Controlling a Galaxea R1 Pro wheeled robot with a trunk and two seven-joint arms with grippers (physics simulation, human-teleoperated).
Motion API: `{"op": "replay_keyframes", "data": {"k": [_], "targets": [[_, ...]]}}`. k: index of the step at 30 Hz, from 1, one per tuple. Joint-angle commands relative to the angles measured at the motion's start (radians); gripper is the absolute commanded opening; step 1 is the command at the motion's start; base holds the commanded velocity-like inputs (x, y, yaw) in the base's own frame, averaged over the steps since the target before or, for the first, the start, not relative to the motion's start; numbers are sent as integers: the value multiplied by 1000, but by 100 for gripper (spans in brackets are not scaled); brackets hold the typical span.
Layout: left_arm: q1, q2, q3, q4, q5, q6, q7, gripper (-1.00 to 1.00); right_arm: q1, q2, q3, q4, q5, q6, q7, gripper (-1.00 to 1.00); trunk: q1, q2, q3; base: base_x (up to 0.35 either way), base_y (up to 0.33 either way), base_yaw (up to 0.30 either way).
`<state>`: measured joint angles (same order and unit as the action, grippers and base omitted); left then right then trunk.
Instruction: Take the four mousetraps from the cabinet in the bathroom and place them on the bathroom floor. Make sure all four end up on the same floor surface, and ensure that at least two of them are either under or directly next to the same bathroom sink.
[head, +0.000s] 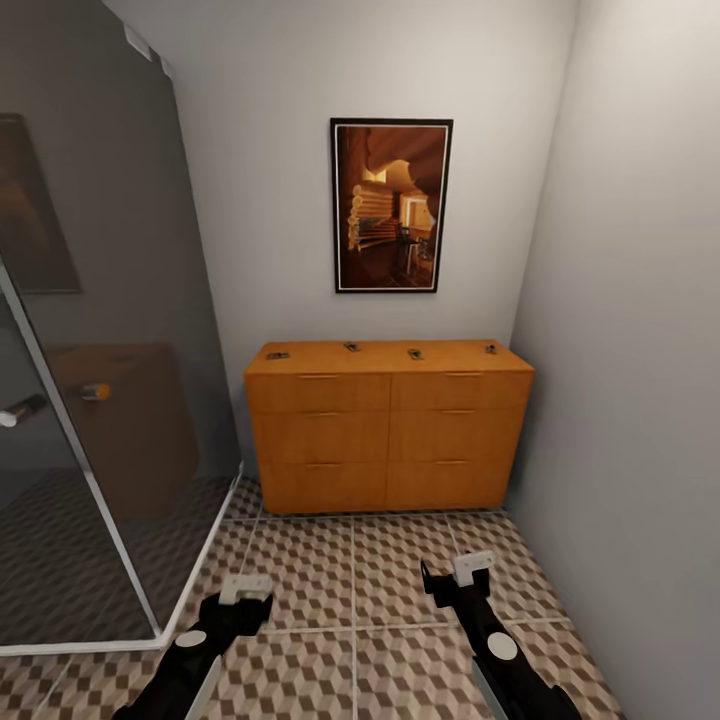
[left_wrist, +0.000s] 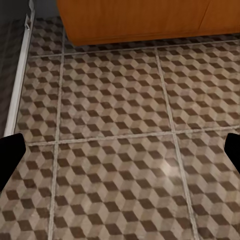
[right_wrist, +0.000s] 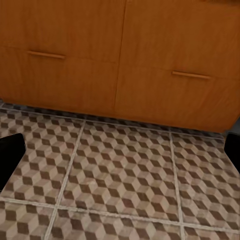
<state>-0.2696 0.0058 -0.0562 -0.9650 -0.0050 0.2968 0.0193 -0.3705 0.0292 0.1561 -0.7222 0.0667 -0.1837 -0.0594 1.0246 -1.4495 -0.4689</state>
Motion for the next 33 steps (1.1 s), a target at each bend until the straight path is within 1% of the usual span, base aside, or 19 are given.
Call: {"op": "replay_keyframes", "data": {"k": [1,17,25,33], "targets": [[0,1,-2,-1,-1,5,2,100,-1,0,2,1,7,-2,-6,100,0,-1,-1,272,0,0],[0,0,-2,24,-1,4,2,100,-1,0,2,1,7,-2,-5,100,0,-1,-1,270,0,0],[0,0,-18,25,-1,4,2,100,-1,0,2,2,6,-2,-5,100,0,-1,-1,63,0,0],[0,0,-21,25,-1,4,2,100,-1,0,2,4,5,-1,-4,100,0,-1,-1,6,0,0]]}}
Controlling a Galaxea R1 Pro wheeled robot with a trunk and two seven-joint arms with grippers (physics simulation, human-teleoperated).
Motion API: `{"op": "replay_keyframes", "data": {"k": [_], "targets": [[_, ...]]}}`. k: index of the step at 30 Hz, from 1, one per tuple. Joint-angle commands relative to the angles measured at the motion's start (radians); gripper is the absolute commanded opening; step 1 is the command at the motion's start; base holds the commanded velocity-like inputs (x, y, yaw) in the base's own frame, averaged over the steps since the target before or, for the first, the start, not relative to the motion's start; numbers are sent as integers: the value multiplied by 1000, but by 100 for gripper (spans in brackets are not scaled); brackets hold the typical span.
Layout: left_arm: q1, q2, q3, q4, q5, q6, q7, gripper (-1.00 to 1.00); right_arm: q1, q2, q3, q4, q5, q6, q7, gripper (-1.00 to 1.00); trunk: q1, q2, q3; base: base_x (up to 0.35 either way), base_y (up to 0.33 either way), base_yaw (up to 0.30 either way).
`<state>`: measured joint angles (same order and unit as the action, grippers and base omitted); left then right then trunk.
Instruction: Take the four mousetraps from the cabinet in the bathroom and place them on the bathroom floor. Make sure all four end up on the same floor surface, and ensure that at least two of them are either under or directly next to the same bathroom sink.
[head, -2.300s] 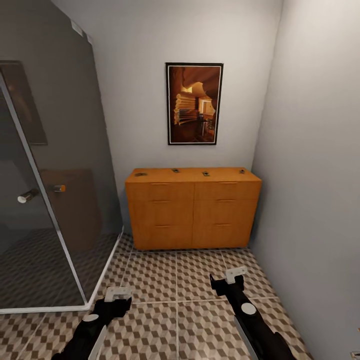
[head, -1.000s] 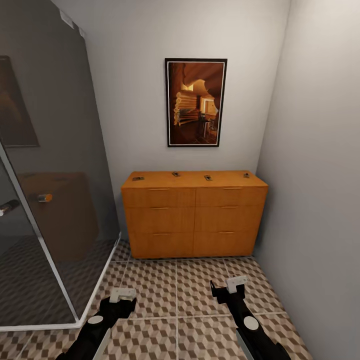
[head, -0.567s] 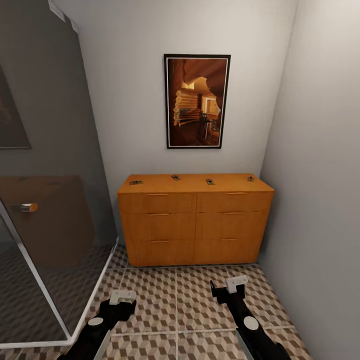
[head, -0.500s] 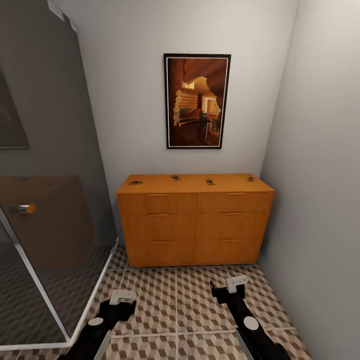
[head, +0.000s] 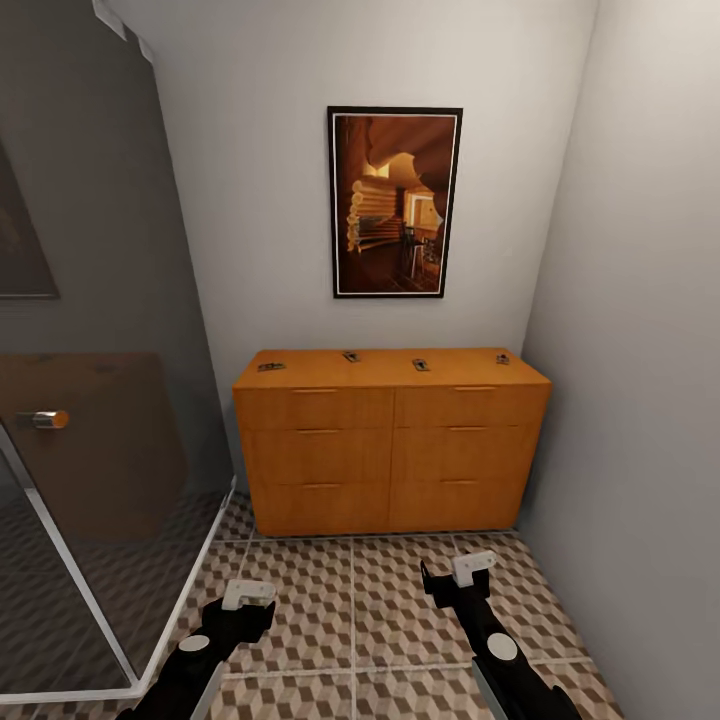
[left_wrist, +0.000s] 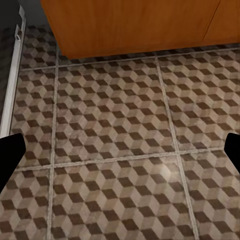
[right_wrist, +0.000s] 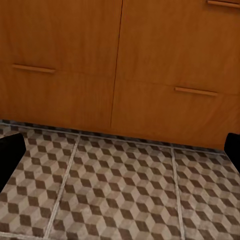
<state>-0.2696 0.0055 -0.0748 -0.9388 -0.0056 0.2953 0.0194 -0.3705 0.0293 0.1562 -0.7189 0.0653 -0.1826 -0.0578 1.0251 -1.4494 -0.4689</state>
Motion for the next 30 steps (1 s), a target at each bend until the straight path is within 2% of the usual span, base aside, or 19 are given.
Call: {"op": "replay_keyframes", "data": {"k": [1,30], "targets": [[0,1,-2,-2,-1,5,2,100,-1,0,2,1,7,-2,-6,100,0,-1,-1,1,0,0],[0,1,-3,-2,-1,5,2,100,-1,2,2,1,7,-3,-8,100,0,-1,-1,0,0,-39]]}}
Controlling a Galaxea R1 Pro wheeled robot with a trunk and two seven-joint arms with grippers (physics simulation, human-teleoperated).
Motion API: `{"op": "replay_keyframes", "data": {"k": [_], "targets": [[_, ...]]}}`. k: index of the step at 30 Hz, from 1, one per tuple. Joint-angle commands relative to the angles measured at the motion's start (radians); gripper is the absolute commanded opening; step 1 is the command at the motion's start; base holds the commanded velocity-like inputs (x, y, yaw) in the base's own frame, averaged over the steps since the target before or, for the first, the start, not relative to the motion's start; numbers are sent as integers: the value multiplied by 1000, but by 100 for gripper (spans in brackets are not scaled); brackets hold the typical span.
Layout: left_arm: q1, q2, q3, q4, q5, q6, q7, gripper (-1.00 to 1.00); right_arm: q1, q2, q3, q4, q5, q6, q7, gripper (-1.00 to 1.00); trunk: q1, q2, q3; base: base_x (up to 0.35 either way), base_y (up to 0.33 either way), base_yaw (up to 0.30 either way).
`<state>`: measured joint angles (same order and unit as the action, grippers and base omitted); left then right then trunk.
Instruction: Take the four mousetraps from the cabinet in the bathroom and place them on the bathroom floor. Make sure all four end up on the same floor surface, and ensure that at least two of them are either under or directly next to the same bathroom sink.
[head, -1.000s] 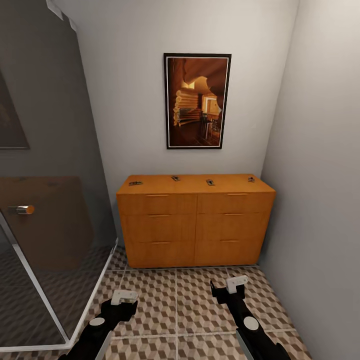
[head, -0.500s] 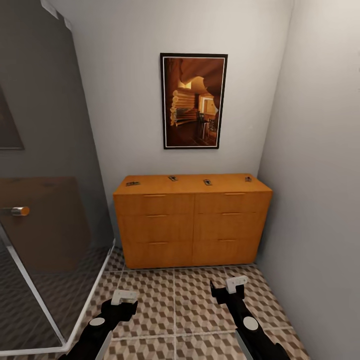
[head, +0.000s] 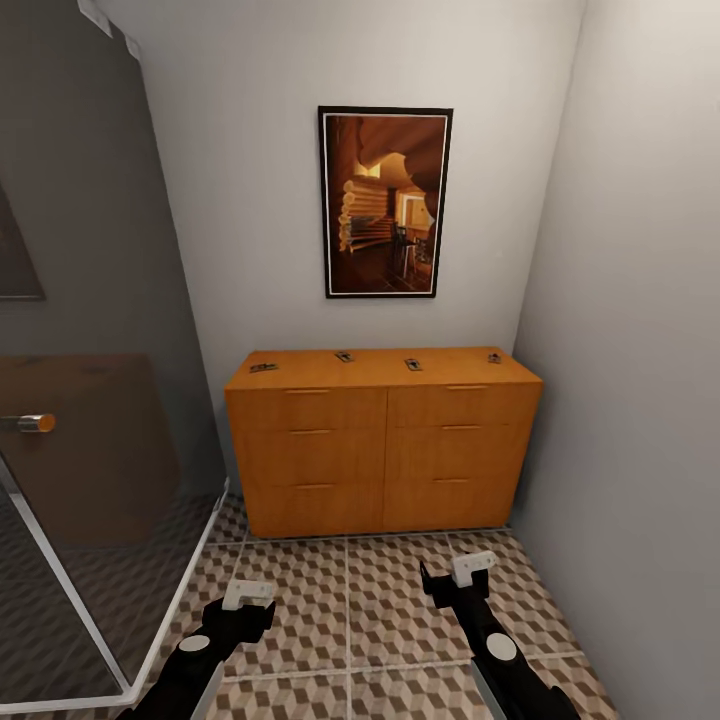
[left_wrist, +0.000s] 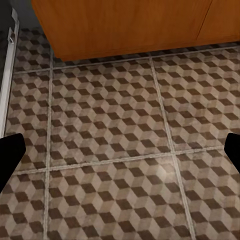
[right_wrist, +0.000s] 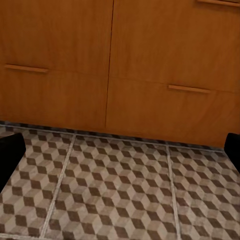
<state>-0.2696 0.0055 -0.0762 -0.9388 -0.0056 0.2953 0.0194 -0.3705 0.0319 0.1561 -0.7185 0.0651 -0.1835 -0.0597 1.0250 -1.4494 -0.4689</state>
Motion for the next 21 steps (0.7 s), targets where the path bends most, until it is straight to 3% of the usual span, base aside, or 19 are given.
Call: {"op": "replay_keyframes", "data": {"k": [1,21], "targets": [[0,1,-2,-2,-1,5,2,100,-1,0,2,1,7,-2,-6,100,0,-1,-1,0,0,-2],[0,1,-2,-2,-1,6,2,100,-1,-3,2,1,8,-2,-5,100,0,-1,-1,0,0,0]]}}
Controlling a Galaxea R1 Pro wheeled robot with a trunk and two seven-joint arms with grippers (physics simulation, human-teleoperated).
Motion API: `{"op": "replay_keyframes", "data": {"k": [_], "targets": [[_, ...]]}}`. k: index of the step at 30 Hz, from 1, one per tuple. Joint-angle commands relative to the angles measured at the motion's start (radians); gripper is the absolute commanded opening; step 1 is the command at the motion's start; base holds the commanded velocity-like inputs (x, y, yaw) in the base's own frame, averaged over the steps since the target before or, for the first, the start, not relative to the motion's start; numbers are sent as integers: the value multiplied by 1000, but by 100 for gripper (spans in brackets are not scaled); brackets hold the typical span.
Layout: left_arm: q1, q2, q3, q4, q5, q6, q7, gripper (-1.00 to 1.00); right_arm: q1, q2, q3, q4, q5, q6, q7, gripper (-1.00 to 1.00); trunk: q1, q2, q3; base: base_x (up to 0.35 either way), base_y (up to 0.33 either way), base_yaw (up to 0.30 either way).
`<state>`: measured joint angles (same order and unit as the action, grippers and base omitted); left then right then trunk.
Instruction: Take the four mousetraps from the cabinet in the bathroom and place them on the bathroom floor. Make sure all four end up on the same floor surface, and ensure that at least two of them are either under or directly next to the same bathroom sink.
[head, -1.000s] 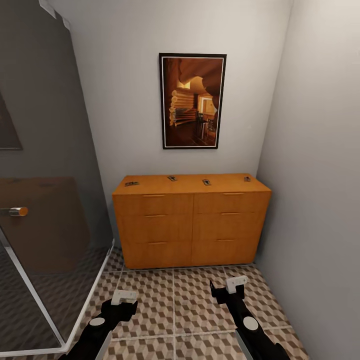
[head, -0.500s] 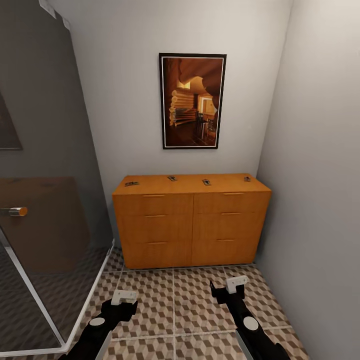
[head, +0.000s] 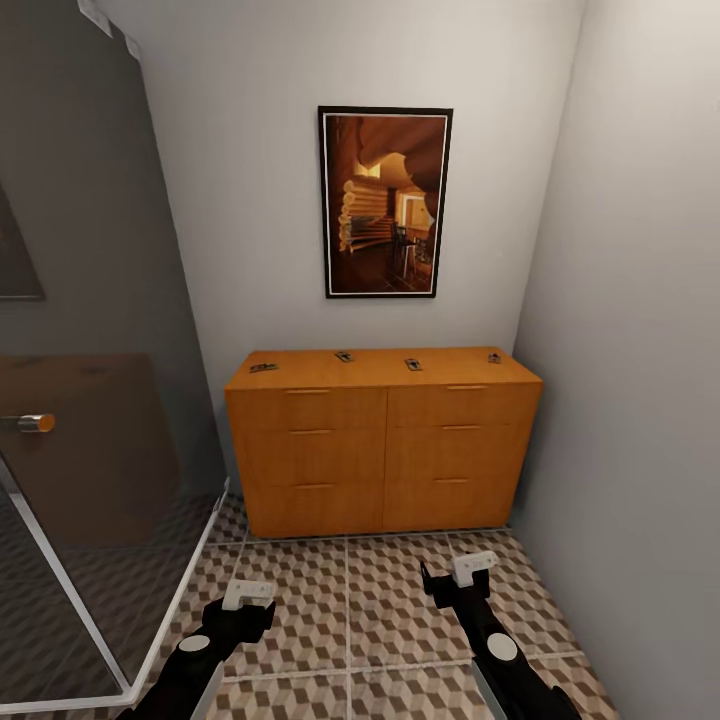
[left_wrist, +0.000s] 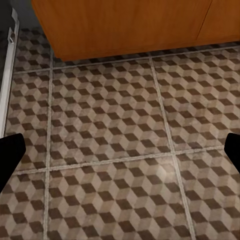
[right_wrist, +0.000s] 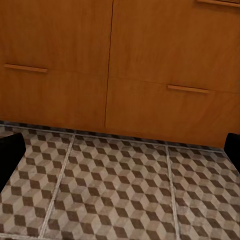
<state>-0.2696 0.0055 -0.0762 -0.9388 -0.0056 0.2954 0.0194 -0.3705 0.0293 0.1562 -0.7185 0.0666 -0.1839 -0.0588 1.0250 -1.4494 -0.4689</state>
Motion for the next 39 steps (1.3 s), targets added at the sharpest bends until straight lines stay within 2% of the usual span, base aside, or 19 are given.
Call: {"op": "replay_keyframes", "data": {"k": [1,28,39], "targets": [[0,1,-2,-2,-1,5,2,100,-1,0,2,1,7,-2,-6,100,0,-1,-1,0,0,0],[0,1,-4,-2,-1,5,2,100,-1,0,2,3,7,-2,-6,100,0,-1,-1,0,0,0],[0,1,-28,-2,-1,5,3,100,-1,0,2,4,7,-2,-6,100,0,-1,-1,0,0,0]]}}
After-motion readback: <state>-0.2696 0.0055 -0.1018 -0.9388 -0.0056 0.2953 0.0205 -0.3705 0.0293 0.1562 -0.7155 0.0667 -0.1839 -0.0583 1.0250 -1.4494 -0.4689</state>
